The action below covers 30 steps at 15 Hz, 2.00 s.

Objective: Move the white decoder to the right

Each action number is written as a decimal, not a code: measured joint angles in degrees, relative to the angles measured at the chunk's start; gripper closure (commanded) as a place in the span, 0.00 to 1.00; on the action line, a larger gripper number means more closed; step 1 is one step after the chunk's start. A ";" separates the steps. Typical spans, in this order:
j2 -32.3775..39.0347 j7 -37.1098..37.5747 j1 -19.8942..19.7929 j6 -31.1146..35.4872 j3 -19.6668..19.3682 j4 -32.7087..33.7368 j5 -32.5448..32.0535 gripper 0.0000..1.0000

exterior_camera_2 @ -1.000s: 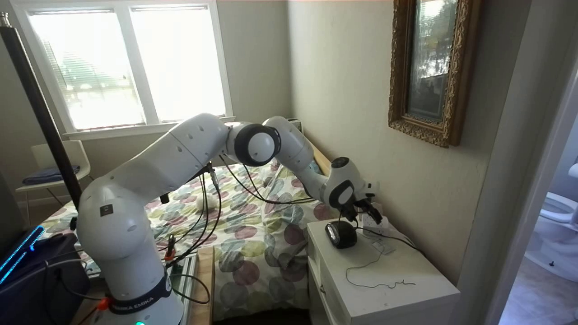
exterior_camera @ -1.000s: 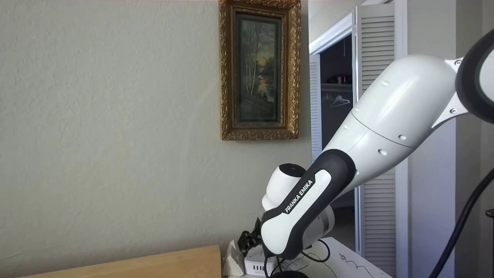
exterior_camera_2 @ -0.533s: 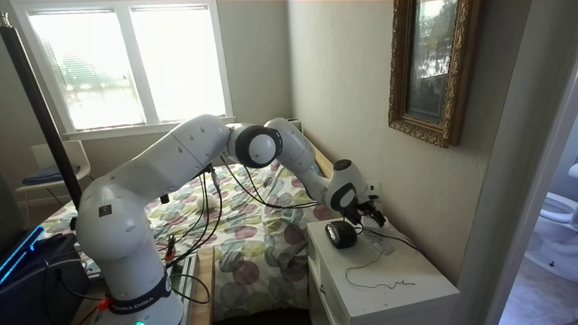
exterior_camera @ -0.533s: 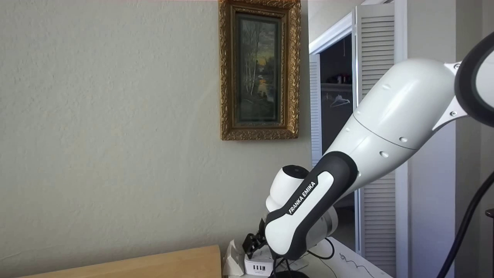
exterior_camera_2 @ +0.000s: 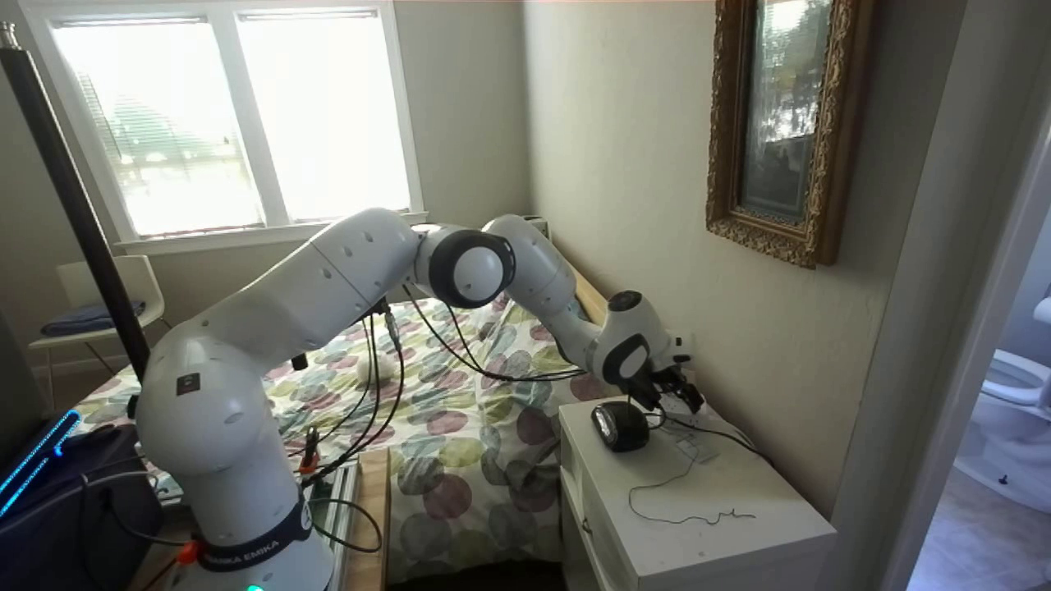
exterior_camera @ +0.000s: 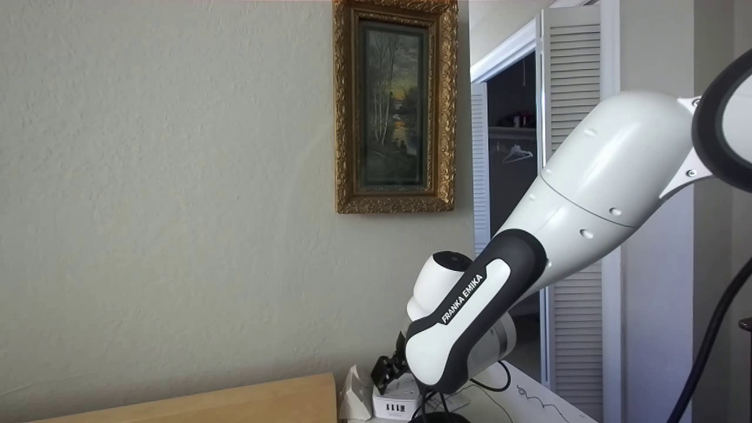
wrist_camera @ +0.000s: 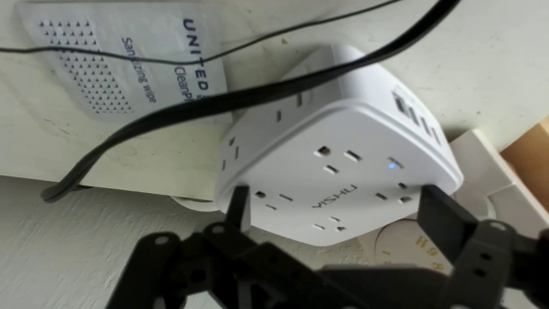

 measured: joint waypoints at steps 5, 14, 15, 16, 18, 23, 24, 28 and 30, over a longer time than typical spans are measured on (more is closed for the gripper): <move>-0.14 -0.42 -0.90 -0.49 0.94 0.02 -0.01 0.00; -0.60 -0.41 -3.78 -1.43 0.33 -0.39 -0.01 0.00; -0.63 -0.41 -4.20 -1.60 0.11 -0.42 -0.01 0.00; -0.67 -0.41 -4.56 -1.76 -0.12 -0.44 -0.01 0.00; -0.83 -0.38 -5.11 -1.88 -0.37 -0.71 -0.01 0.00; -2.91 0.14 -5.79 -1.94 -0.84 -4.12 0.00 0.00; -3.56 0.24 -5.88 -1.97 -0.97 -5.13 0.00 0.00; -5.98 0.44 -6.22 -2.00 -1.98 -9.20 0.00 0.00; -7.01 0.50 -6.34 -2.01 -2.56 -10.95 0.00 0.00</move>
